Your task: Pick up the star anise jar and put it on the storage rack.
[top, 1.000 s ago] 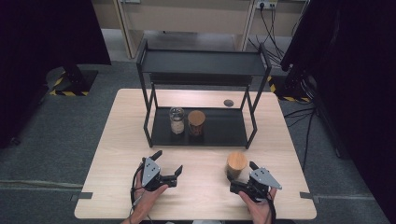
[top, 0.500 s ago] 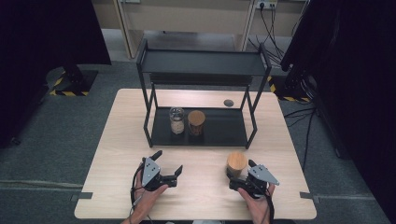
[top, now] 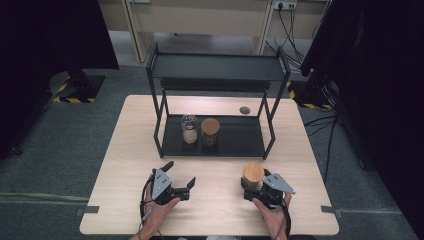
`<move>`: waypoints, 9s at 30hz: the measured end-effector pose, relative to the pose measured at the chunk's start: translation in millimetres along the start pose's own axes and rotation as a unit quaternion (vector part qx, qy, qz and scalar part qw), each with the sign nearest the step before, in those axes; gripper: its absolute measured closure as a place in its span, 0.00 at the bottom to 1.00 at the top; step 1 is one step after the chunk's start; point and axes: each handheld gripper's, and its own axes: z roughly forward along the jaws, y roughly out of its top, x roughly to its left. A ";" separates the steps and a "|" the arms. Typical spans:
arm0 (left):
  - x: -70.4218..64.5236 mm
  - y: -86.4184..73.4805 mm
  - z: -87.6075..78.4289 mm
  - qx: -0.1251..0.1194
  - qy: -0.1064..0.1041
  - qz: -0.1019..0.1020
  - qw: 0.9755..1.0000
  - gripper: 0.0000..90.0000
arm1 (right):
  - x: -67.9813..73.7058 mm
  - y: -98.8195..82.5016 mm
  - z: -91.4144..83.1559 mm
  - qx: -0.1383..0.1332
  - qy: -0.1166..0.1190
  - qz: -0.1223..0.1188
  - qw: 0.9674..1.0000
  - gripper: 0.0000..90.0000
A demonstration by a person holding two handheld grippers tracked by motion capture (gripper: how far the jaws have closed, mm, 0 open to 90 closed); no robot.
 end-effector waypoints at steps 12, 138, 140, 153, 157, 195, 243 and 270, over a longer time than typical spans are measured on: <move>0.0 0.0 0.0 0.000 0.000 0.000 1.000 0.03 | -3.9 0.7 5.7 0.007 0.011 0.009 1.000 0.20; 0.1 0.0 0.1 0.000 -0.001 0.000 1.000 0.03 | 23.9 67.1 30.1 -0.020 0.076 -0.050 0.996 0.29; 0.2 0.0 0.0 0.000 -0.001 0.000 1.000 0.03 | 23.6 67.9 30.7 -0.020 0.075 -0.049 0.996 0.29; 0.2 0.0 0.1 0.000 -0.001 0.000 1.000 0.03 | 22.8 71.4 35.3 -0.020 0.075 -0.048 0.996 0.29; 0.2 0.0 0.1 0.000 -0.001 0.000 1.000 0.03 | 22.5 72.8 37.1 -0.020 0.076 -0.047 0.996 0.29; 0.3 0.0 0.1 0.000 -0.001 -0.001 1.000 0.03 | 17.8 82.3 52.6 -0.018 0.069 -0.048 0.996 0.29; 0.4 0.0 0.0 0.000 0.000 -0.002 1.000 0.03 | 6.7 101.5 84.5 -0.016 0.047 -0.040 0.998 0.29; 0.5 0.0 0.1 0.000 0.000 -0.002 1.000 0.03 | -7.1 101.2 109.7 -0.003 0.016 -0.035 0.999 0.29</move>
